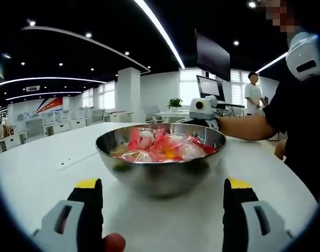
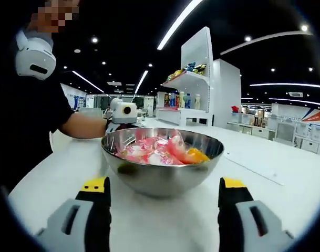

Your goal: Pick up the marshmallows scattered on the table and place them into the bowl on the table

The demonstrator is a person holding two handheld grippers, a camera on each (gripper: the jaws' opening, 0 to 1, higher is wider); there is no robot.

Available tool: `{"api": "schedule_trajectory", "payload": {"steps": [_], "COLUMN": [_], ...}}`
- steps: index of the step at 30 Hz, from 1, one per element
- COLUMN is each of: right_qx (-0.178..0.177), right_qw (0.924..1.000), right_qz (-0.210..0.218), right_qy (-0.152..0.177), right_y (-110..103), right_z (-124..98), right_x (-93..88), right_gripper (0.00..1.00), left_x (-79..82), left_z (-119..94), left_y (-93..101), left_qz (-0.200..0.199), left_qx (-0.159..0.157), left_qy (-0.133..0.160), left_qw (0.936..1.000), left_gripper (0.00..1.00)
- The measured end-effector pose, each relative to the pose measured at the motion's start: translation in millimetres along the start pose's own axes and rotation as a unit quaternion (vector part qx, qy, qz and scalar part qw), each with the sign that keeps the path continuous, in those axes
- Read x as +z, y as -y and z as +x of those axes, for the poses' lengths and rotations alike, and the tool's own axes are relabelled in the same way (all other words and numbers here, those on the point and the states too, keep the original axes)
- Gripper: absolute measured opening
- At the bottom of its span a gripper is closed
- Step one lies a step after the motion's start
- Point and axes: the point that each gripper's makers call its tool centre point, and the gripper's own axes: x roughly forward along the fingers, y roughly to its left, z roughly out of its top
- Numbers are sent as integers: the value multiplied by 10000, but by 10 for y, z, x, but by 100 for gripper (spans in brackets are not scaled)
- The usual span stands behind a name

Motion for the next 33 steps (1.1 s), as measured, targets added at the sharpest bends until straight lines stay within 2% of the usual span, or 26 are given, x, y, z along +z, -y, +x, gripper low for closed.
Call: {"api": "schedule_trajectory", "payload": {"steps": [2,3,4,9,13,15,27,33], "right_qx": [-12,52,112,195,321,265,254,249], "right_qw": [9999,9999,9998,9997,9984,9982,9973,9966], "right_qz": [91,-2,-77,-48,46,77,159,214], "right_qy": [44,98,125,162,461,537,668,752], "right_y": [68,59,-19,-110,-180,-89,38,38], "right_z": [-8,16,51,190,265,264,240,235], "right_x": [-8,24,71,135,258,268,221,220], "right_gripper": [89,90,91,95,97,97,97,95], "left_x": [12,32,45,43,80,84,89,93], "left_z": [13,19,29,89,127,152,192,175], "left_y": [-41,-43,-47,-121,-125,-119,-125,-138], "left_qz": [12,16,14,69,79,103,149,102], "left_qx": [-2,-45,-86,-141,-232,-252,-290,-293], "left_qy": [43,89,119,130,234,247,344,328], "left_qw": [10000,9999,9999,9998,9994,9993,9989,9990], "left_gripper": [95,95,95,95,95,95,96,96]}}
